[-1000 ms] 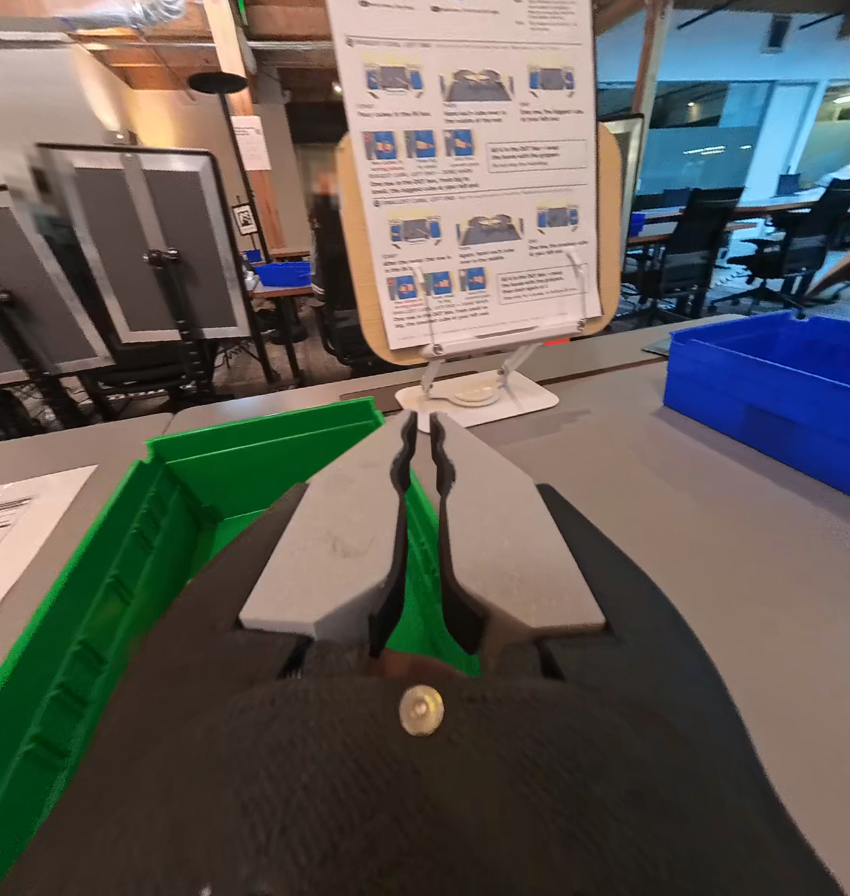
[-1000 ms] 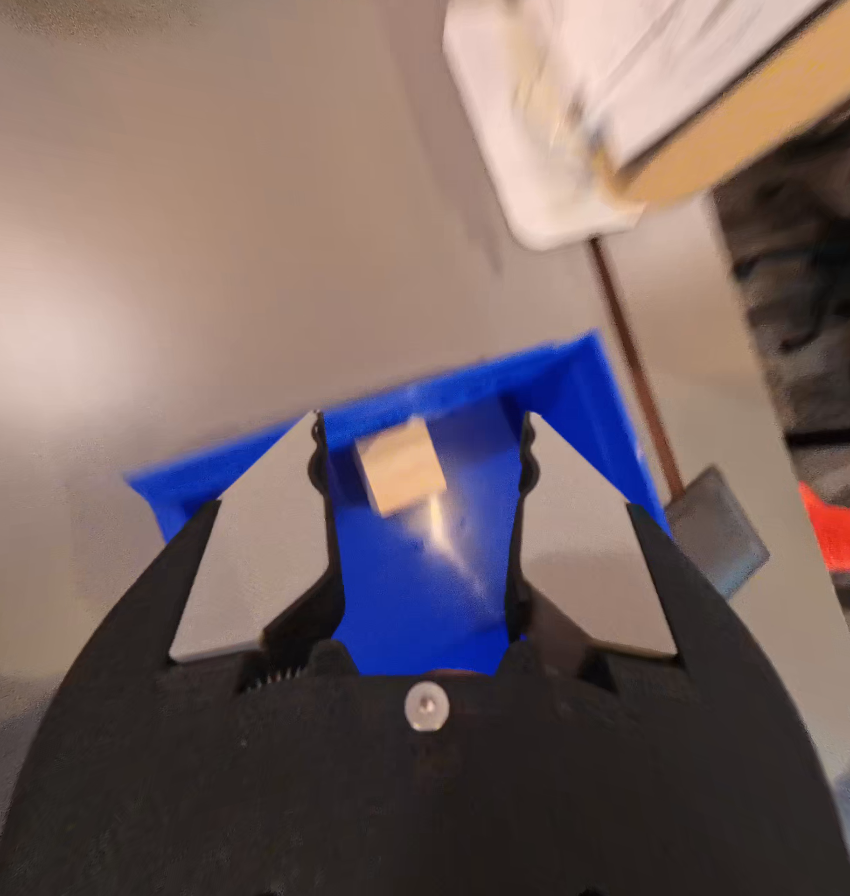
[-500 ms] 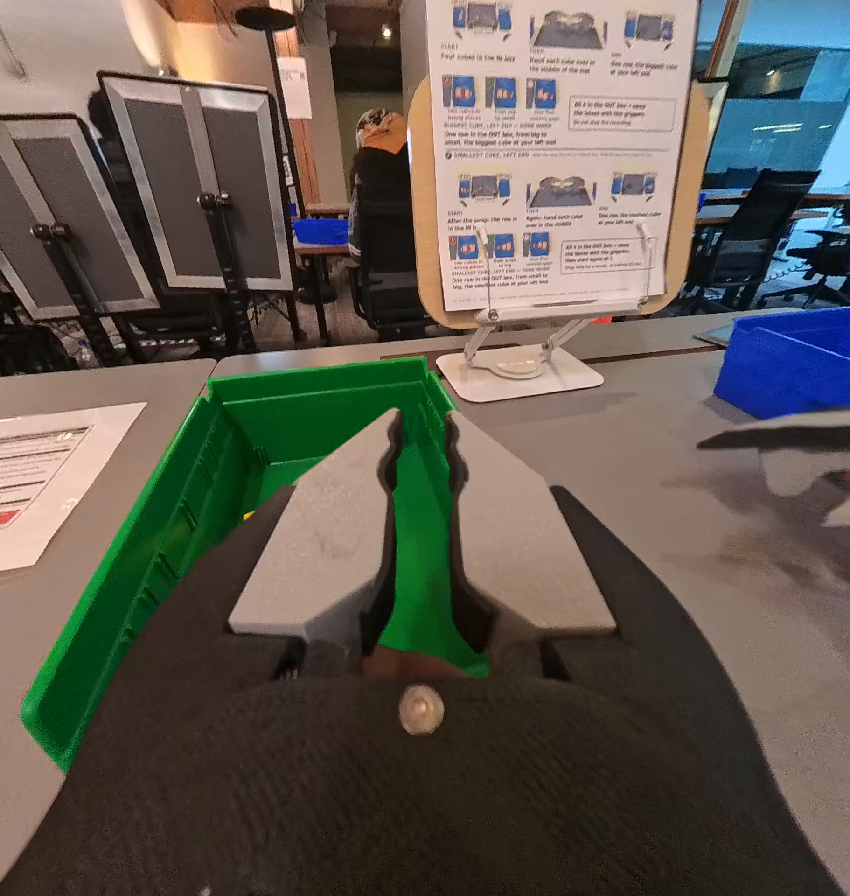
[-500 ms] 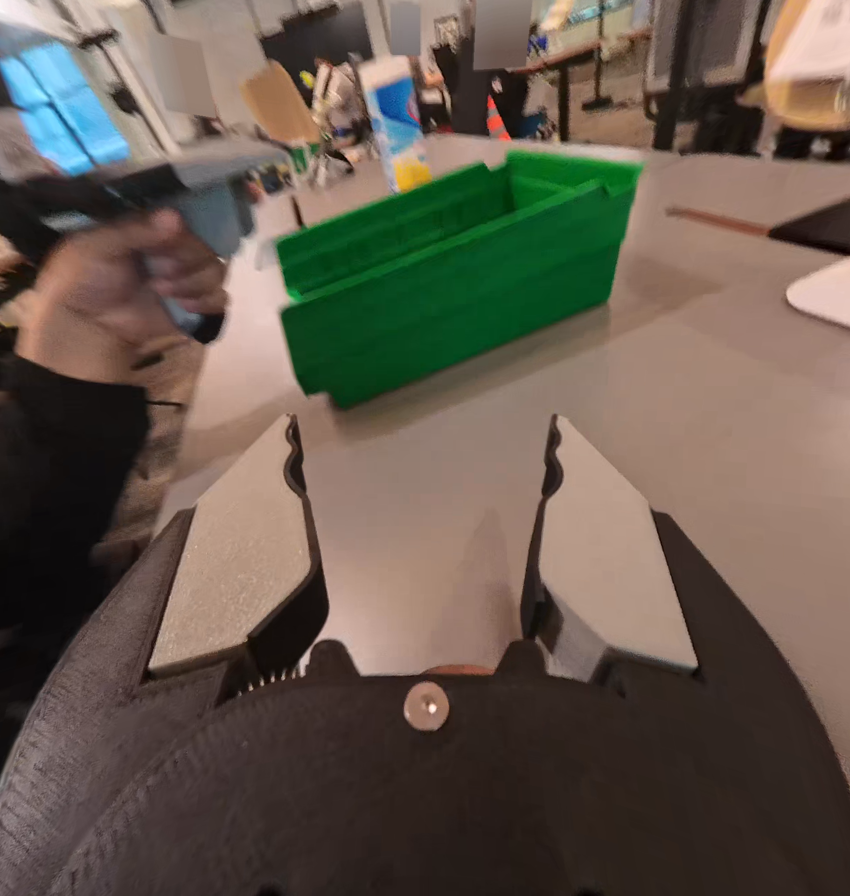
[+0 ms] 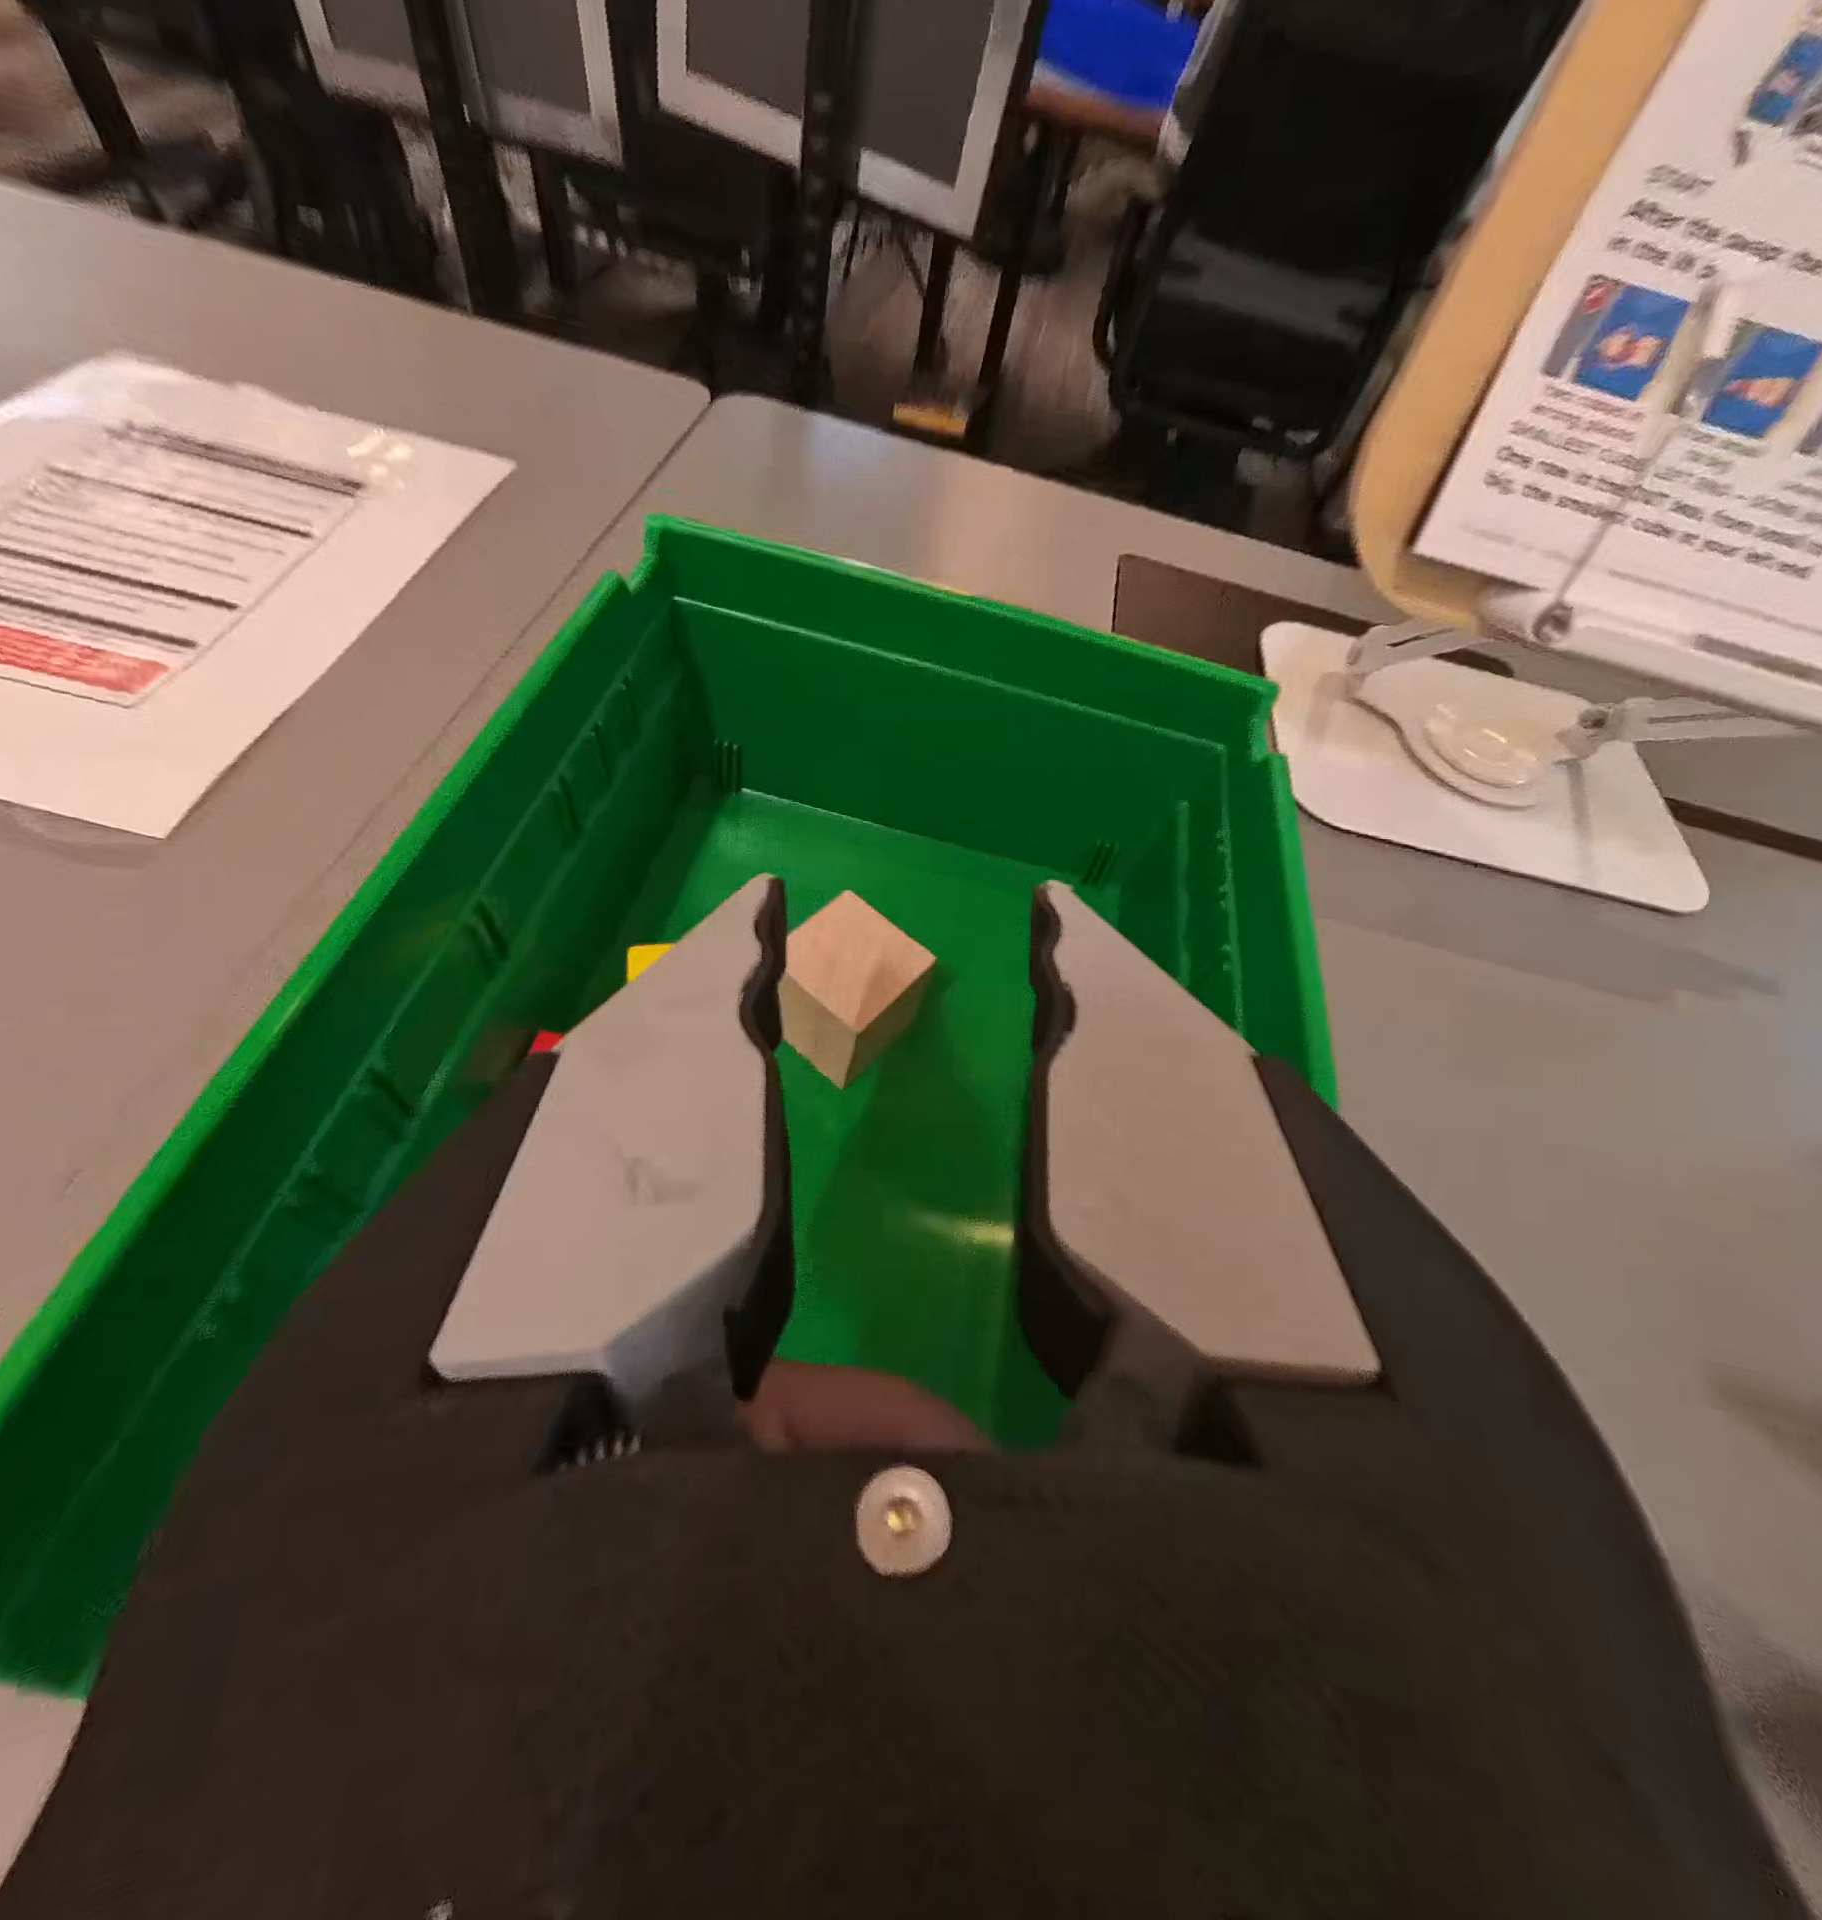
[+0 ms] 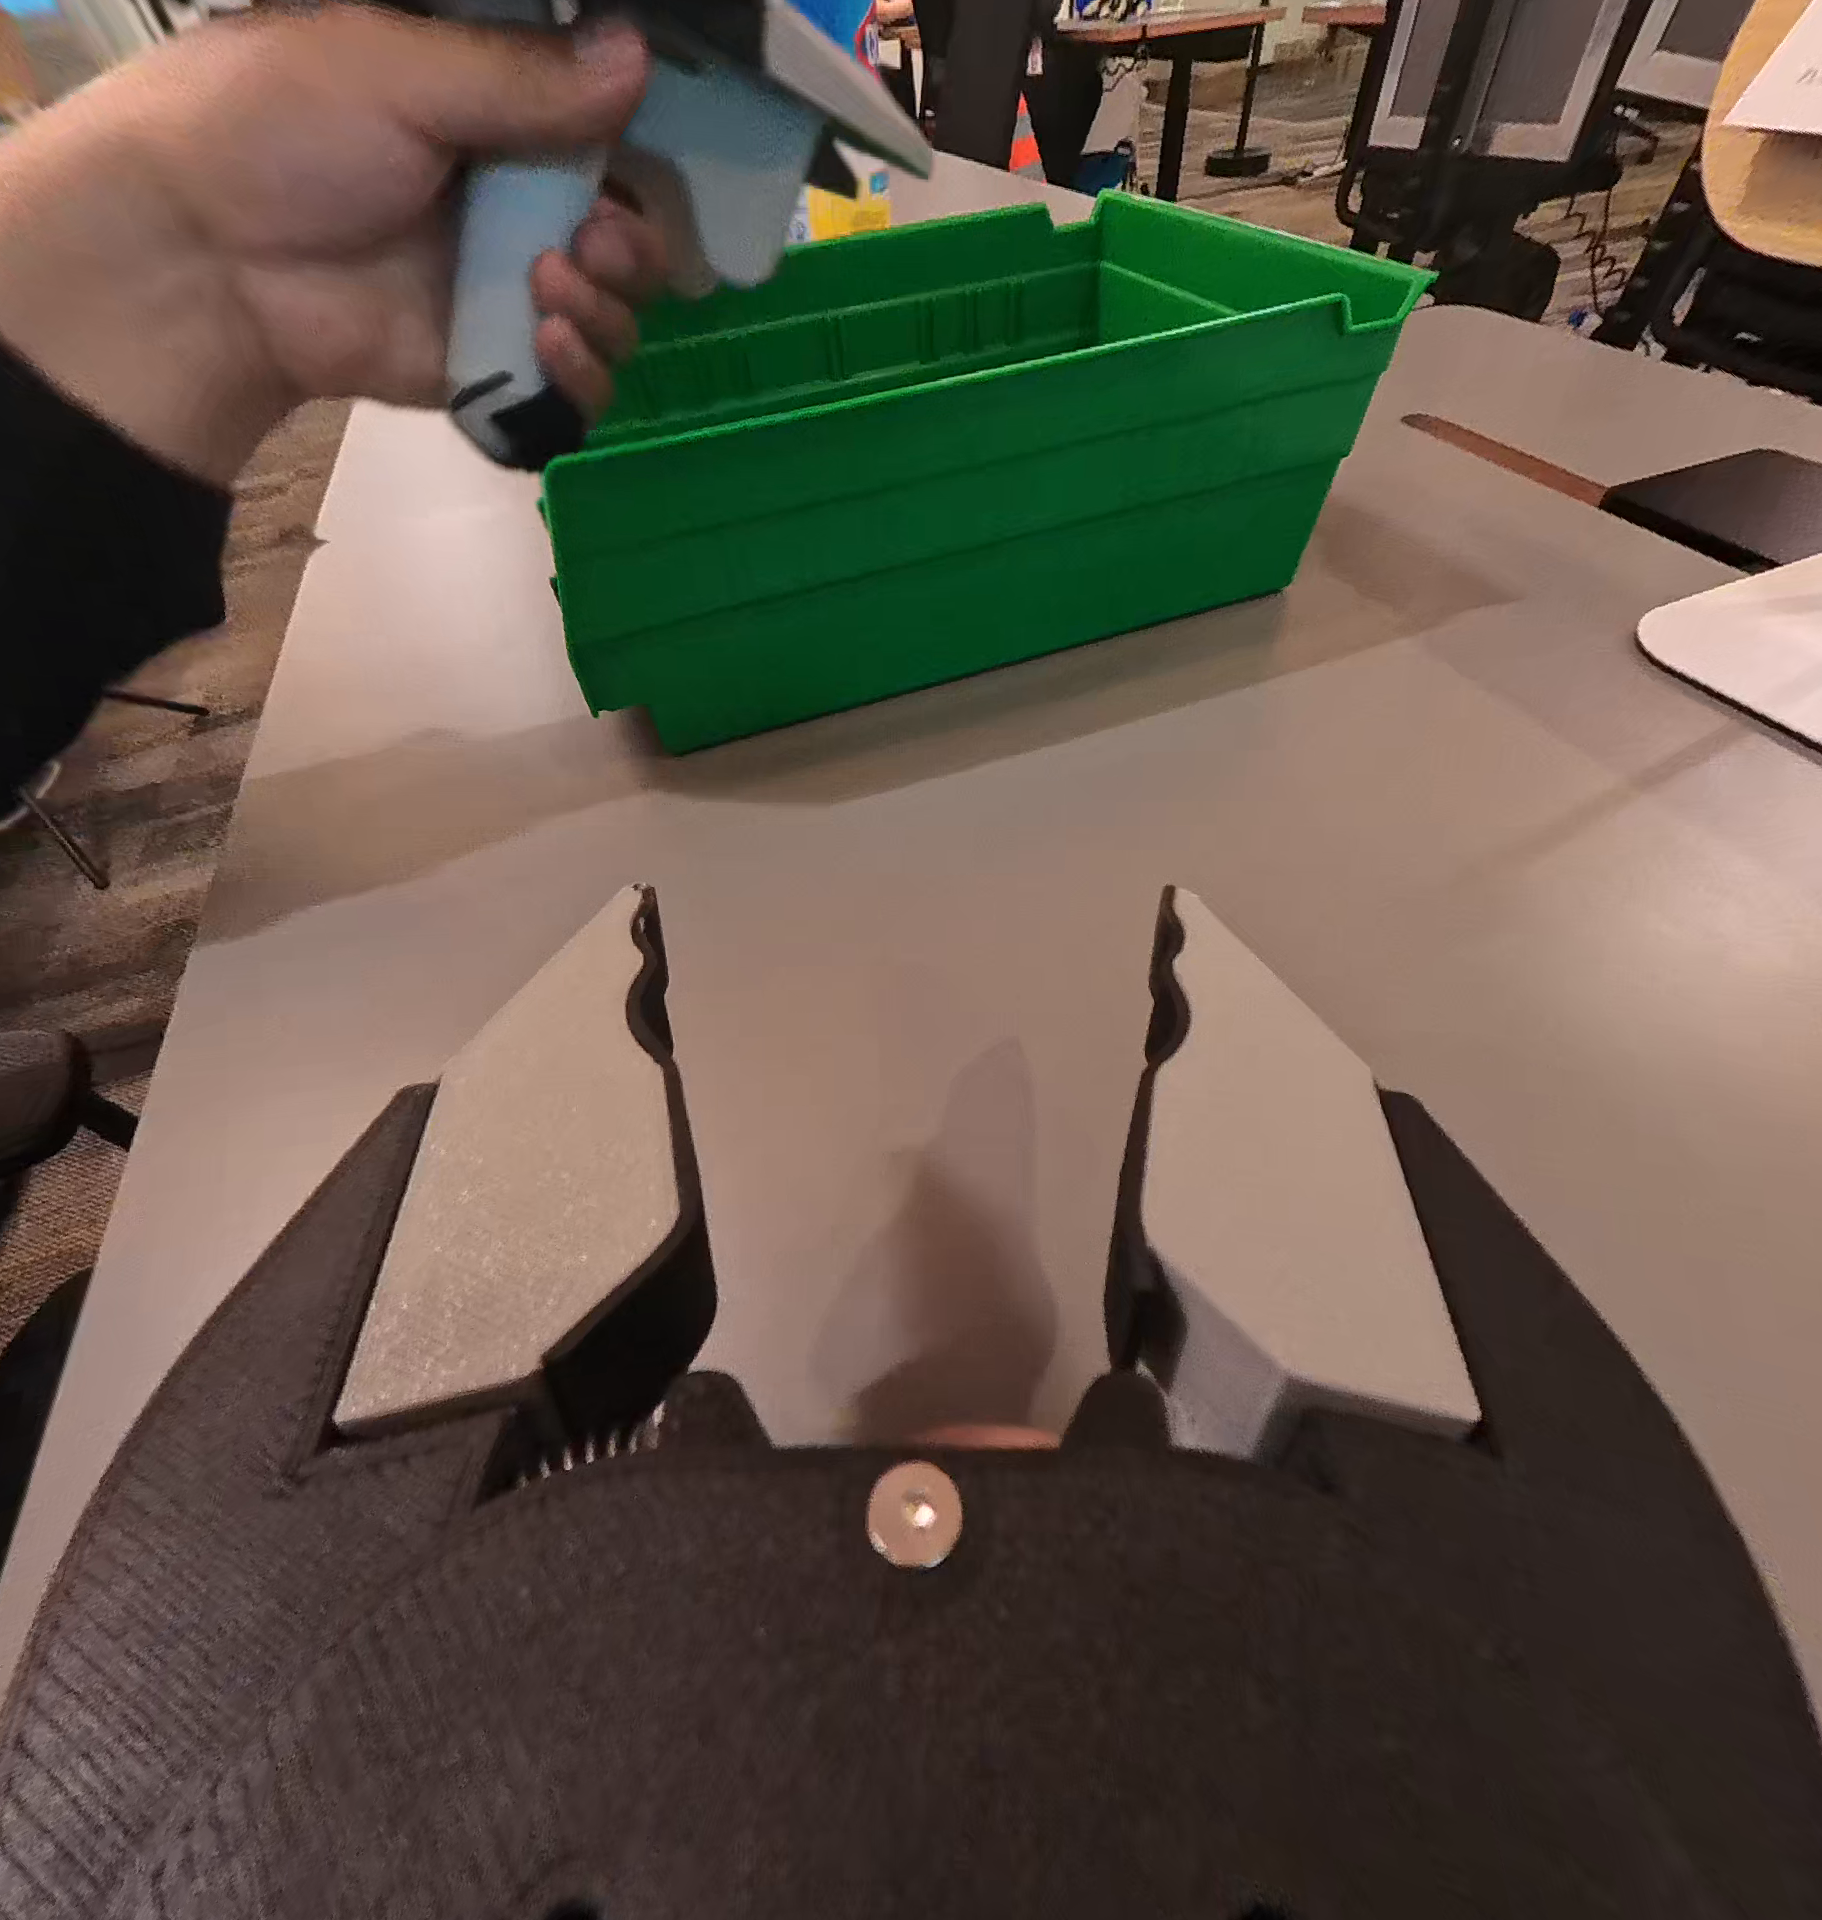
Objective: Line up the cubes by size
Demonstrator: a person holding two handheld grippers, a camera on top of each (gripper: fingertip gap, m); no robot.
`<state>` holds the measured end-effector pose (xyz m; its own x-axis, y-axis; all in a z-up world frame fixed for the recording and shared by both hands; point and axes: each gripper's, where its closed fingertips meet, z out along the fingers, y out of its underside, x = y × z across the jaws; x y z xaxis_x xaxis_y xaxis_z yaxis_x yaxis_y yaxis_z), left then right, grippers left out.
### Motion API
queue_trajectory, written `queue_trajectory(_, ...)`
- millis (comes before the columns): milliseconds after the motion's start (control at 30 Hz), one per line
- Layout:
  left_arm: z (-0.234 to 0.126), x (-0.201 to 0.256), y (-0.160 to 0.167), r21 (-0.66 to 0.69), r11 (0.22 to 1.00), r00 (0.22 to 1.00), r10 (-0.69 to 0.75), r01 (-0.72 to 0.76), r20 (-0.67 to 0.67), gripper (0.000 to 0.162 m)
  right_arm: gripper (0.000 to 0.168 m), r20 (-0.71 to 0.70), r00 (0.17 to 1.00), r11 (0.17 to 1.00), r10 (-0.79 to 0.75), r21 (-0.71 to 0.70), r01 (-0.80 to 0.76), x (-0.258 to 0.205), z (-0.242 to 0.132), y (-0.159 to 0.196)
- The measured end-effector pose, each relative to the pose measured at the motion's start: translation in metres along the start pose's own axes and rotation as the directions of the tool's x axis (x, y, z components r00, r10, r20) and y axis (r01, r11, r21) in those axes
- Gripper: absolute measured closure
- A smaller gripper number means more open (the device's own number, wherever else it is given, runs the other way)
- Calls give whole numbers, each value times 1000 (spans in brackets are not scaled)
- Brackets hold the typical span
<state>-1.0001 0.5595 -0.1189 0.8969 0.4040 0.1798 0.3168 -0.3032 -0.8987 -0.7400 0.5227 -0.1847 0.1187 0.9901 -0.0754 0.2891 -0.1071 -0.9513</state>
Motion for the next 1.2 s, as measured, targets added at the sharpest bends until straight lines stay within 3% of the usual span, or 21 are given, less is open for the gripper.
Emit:
queue_trajectory(100,28,-5,-1,-130,984,992,-121,123,22,116,78,4,1000,1000,-9,4,9,-2,-1,-1)
queue_trajectory(167,44,-8,11,-237,949,978,-199,209,64,103,79,9,1000,1000,-17,-5,17,-4,0,0)
queue_trajectory(233,53,-21,32,-344,892,953,-241,292,184,93,80,12,1000,1000,-26,-10,26,-6,1,1)
queue_trajectory(367,56,-39,68,-446,805,899,-231,391,372,93,82,13,999,999,-43,-4,43,-10,1,0)
queue_trajectory(633,70,-8,75,-470,792,903,-228,390,364,92,84,31,998,999,-49,-1,49,-16,2,-2)
queue_trajectory(1000,93,-23,93,-520,755,887,-178,400,426,91,86,69,996,998,-55,-9,56,-27,5,-1)
queue_trajectory(1100,94,-26,94,-562,769,923,-95,306,372,107,86,72,996,998,-59,-9,60,-28,5,-1)
queue_trajectory(1200,96,-19,93,-599,780,972,-50,182,230,109,87,78,995,998,-57,-11,58,-28,5,0)
